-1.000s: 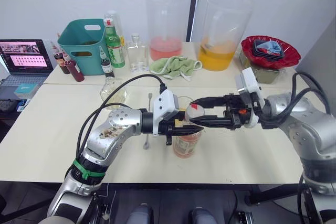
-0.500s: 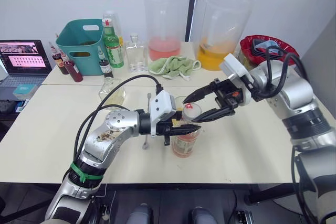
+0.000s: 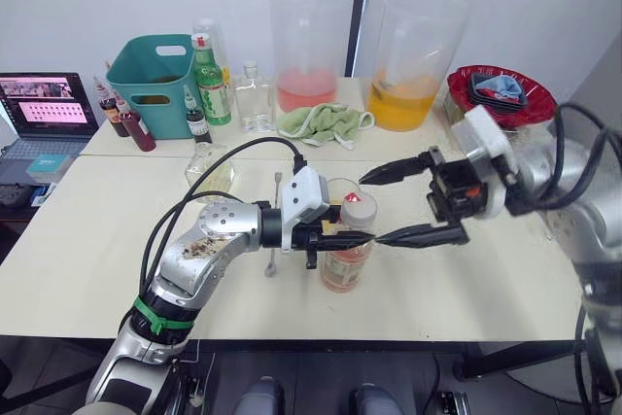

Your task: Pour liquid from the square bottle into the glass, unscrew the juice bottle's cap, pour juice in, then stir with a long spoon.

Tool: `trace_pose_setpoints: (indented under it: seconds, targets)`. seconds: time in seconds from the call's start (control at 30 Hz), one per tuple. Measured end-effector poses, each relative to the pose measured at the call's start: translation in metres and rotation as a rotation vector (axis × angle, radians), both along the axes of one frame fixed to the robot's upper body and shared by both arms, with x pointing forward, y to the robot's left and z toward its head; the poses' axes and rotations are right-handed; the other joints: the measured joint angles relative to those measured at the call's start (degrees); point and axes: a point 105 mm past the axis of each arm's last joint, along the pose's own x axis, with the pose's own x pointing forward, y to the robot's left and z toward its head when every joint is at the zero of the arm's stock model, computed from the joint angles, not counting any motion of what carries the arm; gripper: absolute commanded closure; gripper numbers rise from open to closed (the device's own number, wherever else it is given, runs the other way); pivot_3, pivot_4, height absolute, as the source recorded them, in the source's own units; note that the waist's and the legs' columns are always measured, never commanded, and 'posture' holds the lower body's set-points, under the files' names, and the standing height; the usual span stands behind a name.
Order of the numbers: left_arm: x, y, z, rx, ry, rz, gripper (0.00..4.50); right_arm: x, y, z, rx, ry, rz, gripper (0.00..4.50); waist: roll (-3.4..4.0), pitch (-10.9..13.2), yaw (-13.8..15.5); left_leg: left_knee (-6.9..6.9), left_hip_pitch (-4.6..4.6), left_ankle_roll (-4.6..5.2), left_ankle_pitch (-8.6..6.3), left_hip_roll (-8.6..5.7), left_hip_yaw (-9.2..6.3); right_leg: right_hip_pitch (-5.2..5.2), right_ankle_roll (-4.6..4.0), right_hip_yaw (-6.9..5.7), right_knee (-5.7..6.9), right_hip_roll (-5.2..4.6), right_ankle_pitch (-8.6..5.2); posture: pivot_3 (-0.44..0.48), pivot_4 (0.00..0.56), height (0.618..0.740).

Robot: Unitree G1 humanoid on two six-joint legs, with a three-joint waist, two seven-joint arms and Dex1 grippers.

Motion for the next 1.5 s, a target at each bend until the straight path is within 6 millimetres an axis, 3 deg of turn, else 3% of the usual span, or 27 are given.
trace_pose_setpoints:
  seconds: [0.2,0.37,0.4,0.47,0.63,0.67,0.97,1.13,1.37,1.43,1.5]
  targets:
    - [-0.001,-0.001,0.0,0.004,0.004,-0.014,3.24,0.006,0.002,-0.004,0.098,-0.001,-0.228,0.05,0.0,0.0,0.14,0.01,0.0,-0.01,0.01,-0.04,-0.01,0.05,0.0,-0.03,-0.04,-0.01,0.0,0.0,0.15,0.74]
    - [-0.001,-0.002,-0.001,0.004,0.005,-0.015,3.24,0.006,0.005,-0.003,0.128,0.016,-0.286,0.05,0.0,0.0,0.1,0.01,0.0,-0.01,0.01,-0.04,-0.02,0.05,0.0,-0.03,-0.04,0.01,0.0,0.0,0.15,0.74]
    - [-0.001,-0.002,-0.001,0.004,0.004,-0.015,3.24,0.006,0.006,-0.003,0.13,0.02,-0.292,0.56,0.0,0.0,0.11,0.01,0.0,-0.01,0.01,-0.04,-0.02,0.07,0.0,-0.03,-0.06,0.01,0.0,0.0,0.15,0.74]
    - [-0.001,-0.001,-0.001,0.004,0.006,-0.014,3.24,0.003,0.008,-0.005,0.131,0.022,-0.289,1.02,0.0,0.0,0.12,0.01,0.0,-0.01,0.01,-0.05,-0.01,0.07,0.01,-0.03,-0.08,0.01,0.0,0.0,0.15,0.74]
    - [0.0,-0.001,-0.002,0.0,0.013,-0.01,3.24,-0.002,0.012,-0.006,0.115,0.022,-0.258,2.74,0.0,0.0,0.03,0.01,0.01,-0.01,0.01,-0.06,-0.01,0.08,0.01,-0.04,-0.08,0.04,0.0,0.0,0.15,0.74]
    - [0.0,-0.001,-0.003,-0.002,0.014,-0.011,3.24,-0.002,0.012,-0.006,0.114,0.023,-0.251,2.86,0.0,0.0,0.03,0.01,0.01,-0.01,0.01,-0.06,0.0,0.09,0.01,-0.04,-0.09,0.04,0.0,0.0,0.15,0.74]
    - [-0.002,0.003,-0.006,-0.02,0.007,0.021,3.24,0.004,0.018,-0.005,0.054,-0.037,-0.054,2.86,0.0,0.0,-0.26,0.01,0.14,-0.01,0.0,-0.01,0.32,0.14,0.0,-0.02,-0.11,0.09,0.0,0.0,0.15,0.74]
    - [-0.008,0.004,-0.005,-0.012,-0.008,0.033,3.24,0.007,0.02,-0.004,-0.009,-0.069,0.151,2.86,0.0,0.0,-0.4,0.01,0.21,0.0,0.0,0.04,0.47,0.16,0.0,-0.01,-0.07,0.11,0.0,0.0,0.15,0.74]
    - [-0.007,0.011,-0.005,-0.014,0.0,0.092,3.24,0.024,0.03,0.003,-0.115,-0.101,0.31,2.86,0.01,-0.01,-1.23,-0.15,0.36,-0.01,0.0,0.07,0.35,0.12,-0.02,0.07,-0.02,0.11,0.0,0.0,0.15,0.74]
    - [-0.006,0.012,-0.005,-0.016,0.007,0.107,3.24,0.026,0.032,0.004,-0.131,-0.093,0.319,1.82,0.01,-0.01,-1.28,-0.17,0.37,-0.01,0.0,0.08,0.15,0.12,-0.03,0.07,0.02,0.11,0.0,0.0,0.15,0.74]
    - [-0.008,0.01,-0.005,-0.018,0.01,0.098,3.24,0.025,0.035,0.002,-0.148,-0.09,0.333,1.16,0.01,-0.01,-1.28,-0.18,0.35,-0.01,0.0,0.06,0.13,0.11,-0.02,0.07,0.03,0.05,0.0,0.0,0.15,0.74]
